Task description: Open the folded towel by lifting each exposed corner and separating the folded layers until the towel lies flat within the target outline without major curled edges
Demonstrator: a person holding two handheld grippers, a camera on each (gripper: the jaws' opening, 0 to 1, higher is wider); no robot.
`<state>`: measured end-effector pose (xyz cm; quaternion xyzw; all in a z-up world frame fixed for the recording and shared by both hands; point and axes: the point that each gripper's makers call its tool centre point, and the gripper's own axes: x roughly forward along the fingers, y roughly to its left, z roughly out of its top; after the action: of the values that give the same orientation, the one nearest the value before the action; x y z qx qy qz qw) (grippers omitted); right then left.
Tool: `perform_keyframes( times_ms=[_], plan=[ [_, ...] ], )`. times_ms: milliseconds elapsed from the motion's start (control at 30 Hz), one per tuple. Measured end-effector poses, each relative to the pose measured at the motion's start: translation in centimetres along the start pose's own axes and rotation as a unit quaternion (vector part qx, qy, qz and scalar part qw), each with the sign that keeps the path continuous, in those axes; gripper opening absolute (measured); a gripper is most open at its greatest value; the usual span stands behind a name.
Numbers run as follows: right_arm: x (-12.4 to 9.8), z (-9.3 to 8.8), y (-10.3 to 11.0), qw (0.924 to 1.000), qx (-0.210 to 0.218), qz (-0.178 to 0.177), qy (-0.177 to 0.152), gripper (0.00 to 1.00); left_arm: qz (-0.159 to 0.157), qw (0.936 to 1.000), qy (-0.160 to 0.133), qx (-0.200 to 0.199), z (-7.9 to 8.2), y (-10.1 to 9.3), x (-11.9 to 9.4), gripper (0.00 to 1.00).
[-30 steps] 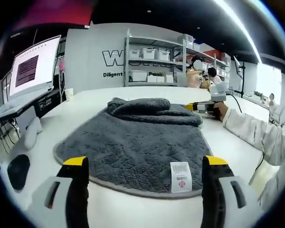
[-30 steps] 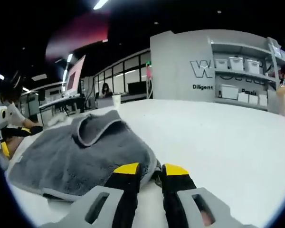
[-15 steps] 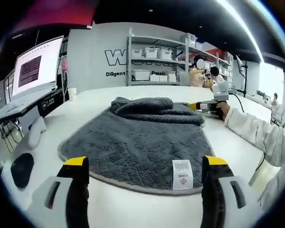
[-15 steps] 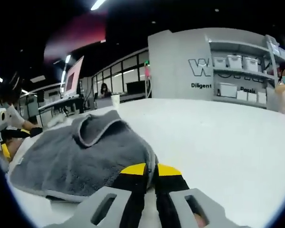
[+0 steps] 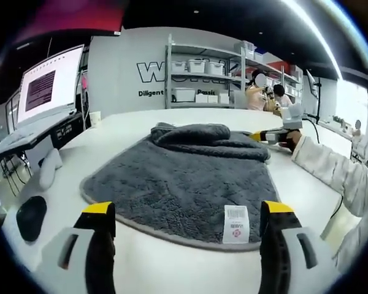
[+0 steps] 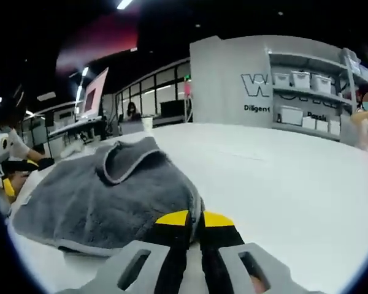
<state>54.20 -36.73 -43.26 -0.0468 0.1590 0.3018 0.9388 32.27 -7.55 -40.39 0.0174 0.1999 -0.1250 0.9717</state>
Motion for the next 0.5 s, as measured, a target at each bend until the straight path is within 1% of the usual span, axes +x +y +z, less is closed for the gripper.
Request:
perform_keyframes(
  times_ms=[67, 167, 500],
  plan=[
    [-0.4, -0.2, 0.2, 0.9992, -0.037, -0.006, 0.010, 0.00, 0.000, 1.0000, 0.003, -0.001, -0.1, 0.0, 0.0, 0.97],
    [-0.8, -0.3, 0.5, 0.9975, -0.066, -0.012, 0.020, 0.00, 0.002, 1.0000, 0.006, -0.001, -0.3, 0.1, -0.1, 0.97],
    [-2.2, -0.8, 1.4, 0.9952, -0.089, -0.014, 0.037, 0.00, 0.011, 0.9999, 0.006, -0.006, -0.3, 0.9, -0.6, 0.96]
  ],
)
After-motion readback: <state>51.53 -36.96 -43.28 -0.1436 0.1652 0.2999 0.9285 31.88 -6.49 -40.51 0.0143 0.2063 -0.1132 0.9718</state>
